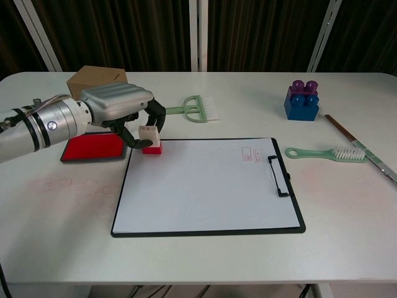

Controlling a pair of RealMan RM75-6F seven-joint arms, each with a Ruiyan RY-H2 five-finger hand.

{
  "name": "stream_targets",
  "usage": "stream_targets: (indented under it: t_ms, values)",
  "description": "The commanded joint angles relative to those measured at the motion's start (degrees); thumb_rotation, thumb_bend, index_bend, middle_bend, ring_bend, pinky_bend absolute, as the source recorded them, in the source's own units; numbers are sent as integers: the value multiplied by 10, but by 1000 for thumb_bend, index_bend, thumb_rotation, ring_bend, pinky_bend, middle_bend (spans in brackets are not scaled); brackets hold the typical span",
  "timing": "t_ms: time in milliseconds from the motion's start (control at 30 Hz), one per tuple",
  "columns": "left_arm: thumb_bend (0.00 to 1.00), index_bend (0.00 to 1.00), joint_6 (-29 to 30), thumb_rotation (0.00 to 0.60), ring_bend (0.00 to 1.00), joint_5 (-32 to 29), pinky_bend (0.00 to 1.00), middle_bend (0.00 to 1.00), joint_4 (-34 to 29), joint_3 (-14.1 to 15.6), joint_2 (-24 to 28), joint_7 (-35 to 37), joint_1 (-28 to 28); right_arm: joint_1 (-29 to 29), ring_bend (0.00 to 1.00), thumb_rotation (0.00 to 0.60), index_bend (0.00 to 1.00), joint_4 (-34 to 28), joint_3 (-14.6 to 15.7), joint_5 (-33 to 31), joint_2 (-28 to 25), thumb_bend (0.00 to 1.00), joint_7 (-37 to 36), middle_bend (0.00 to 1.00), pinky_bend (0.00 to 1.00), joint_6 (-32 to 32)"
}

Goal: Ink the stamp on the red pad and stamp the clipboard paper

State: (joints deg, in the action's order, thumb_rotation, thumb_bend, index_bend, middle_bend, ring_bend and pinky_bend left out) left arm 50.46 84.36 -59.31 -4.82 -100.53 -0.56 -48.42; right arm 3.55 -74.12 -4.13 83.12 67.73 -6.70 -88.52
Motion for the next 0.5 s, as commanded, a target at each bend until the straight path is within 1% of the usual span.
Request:
stream_targets:
  t_ms: [33, 500]
  values:
    - [447, 680, 0, 600, 1000, 0, 1000, 701, 4, 0, -1, 3, -1, 0, 0, 600, 0, -1, 0, 0, 0, 291, 0, 0, 0, 0]
    - [448, 680, -3, 600, 1000, -4, 1000, 701, 21, 5, -11, 12, -1, -1, 0, 600, 0, -1, 0, -1, 1, 292, 3, 0, 0, 4]
